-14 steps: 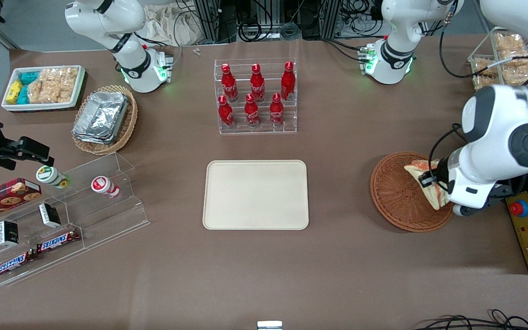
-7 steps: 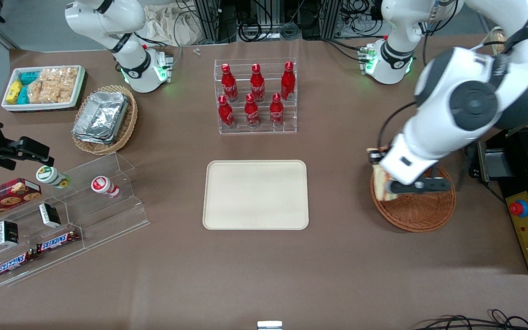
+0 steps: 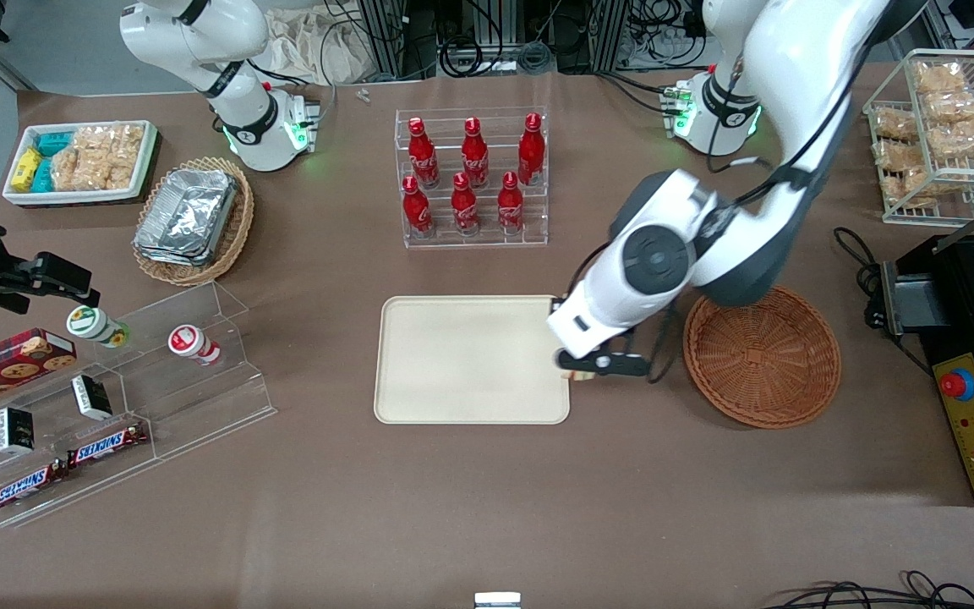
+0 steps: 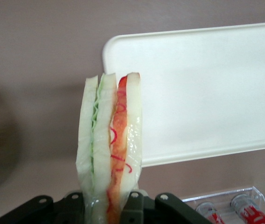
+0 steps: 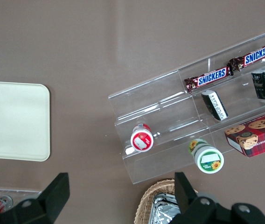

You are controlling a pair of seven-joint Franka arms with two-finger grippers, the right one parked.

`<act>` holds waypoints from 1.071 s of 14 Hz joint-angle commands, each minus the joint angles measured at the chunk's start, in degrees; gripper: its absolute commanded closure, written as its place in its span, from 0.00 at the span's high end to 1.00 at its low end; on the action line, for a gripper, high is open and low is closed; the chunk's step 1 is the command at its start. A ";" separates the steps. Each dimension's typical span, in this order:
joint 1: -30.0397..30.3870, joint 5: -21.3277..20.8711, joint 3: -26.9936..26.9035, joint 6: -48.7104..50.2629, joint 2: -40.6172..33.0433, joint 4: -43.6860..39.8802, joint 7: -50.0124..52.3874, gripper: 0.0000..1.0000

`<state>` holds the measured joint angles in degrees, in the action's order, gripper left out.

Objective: Place sandwich from basket to tray
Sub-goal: 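Lower the held sandwich onto the cream tray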

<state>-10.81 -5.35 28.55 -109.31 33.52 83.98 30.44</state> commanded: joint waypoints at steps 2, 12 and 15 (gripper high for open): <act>-3.78 -1.15 -0.16 -4.76 4.80 0.12 1.11 0.00; -4.84 -9.50 -0.34 -10.05 10.34 1.97 5.85 0.01; -4.93 -11.95 -0.34 -12.15 11.39 1.71 11.02 0.01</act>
<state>-15.29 -14.81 28.31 -119.69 44.43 85.84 37.26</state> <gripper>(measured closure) 0.837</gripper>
